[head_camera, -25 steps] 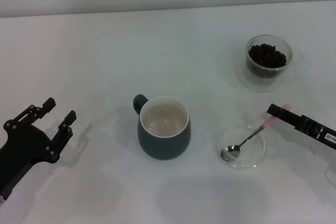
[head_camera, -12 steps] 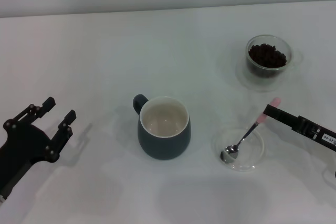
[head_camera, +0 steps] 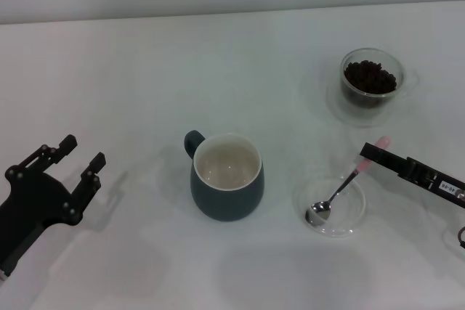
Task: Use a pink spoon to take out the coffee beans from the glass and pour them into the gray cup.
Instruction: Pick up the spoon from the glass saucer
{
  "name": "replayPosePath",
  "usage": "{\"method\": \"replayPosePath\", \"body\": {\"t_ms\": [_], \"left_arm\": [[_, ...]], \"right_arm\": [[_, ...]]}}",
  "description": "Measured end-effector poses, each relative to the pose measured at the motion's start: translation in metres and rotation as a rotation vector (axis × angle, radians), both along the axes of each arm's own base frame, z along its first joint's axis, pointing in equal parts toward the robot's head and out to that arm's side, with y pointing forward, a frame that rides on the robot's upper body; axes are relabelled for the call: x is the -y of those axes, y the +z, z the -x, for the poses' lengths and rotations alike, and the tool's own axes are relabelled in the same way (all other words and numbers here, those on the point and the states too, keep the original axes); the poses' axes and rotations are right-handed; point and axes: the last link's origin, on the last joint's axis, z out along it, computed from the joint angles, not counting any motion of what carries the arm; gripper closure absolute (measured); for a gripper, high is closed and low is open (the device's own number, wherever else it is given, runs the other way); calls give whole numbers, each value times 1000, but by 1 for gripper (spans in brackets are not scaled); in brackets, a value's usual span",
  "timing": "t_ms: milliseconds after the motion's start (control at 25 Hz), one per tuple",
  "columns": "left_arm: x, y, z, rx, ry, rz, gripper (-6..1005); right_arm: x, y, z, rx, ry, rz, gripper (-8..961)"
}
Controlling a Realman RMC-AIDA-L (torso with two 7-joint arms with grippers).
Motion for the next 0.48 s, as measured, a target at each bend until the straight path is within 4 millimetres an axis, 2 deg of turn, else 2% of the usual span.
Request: {"method": "replayPosePath", "body": {"t_ms": [480], "left_arm": [[1,0,1,1,4,1,527]], "right_arm": [[-5,-3,1,4,-8,13,586]]}}
